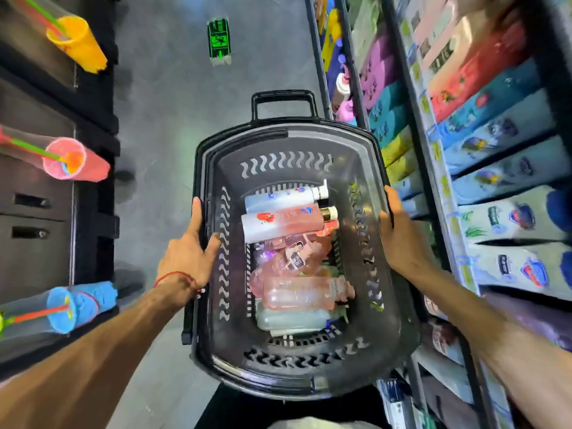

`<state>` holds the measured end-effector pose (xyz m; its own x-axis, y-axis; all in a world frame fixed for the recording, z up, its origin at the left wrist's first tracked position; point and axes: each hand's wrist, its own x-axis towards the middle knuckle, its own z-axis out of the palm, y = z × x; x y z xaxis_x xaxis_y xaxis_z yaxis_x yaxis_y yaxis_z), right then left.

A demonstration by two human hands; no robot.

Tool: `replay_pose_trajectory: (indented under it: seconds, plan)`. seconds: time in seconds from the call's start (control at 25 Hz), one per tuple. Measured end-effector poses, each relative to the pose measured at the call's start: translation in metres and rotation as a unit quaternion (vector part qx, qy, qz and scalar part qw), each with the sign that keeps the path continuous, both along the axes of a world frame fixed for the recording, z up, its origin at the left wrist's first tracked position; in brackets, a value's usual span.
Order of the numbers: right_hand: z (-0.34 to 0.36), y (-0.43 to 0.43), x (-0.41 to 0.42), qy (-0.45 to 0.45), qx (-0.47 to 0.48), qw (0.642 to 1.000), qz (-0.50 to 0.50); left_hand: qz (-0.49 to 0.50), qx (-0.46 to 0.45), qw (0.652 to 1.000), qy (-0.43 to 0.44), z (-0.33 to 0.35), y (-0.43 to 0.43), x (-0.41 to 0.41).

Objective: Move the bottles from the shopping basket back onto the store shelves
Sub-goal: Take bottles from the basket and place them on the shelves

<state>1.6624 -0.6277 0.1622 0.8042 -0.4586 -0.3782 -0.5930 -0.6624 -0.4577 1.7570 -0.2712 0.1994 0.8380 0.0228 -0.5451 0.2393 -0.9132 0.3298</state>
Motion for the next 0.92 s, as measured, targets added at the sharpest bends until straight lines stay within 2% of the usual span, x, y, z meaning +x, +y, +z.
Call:
replay_pose_trajectory:
  seconds: [0.24,0.44,0.56,0.72,0.84,0.92]
  plan:
    - [-0.018,-0.035,0.138,0.005,-0.008,1.000,0.002,-0.003,-0.013,0.999,0.036,-0.043,-0.034,0.147]
    - [-0.063,-0.042,0.242,0.062,-0.046,0.997,0.006,-0.010,-0.016,0.998,0.066,-0.091,-0.053,0.257]
    - [-0.115,-0.050,0.304,0.061,-0.018,0.998,-0.022,0.003,-0.021,0.997,0.075,-0.127,-0.067,0.319]
    - [-0.184,-0.062,0.368,0.073,-0.035,0.996,-0.022,0.041,-0.048,0.994,0.089,-0.191,-0.083,0.381]
    - [-0.254,-0.074,0.396,0.004,-0.067,0.998,-0.005,0.058,-0.017,0.994,0.087,-0.257,-0.094,0.414]
    - [-0.297,-0.085,0.413,0.006,-0.062,0.998,-0.002,0.035,0.010,0.996,0.083,-0.298,-0.100,0.434]
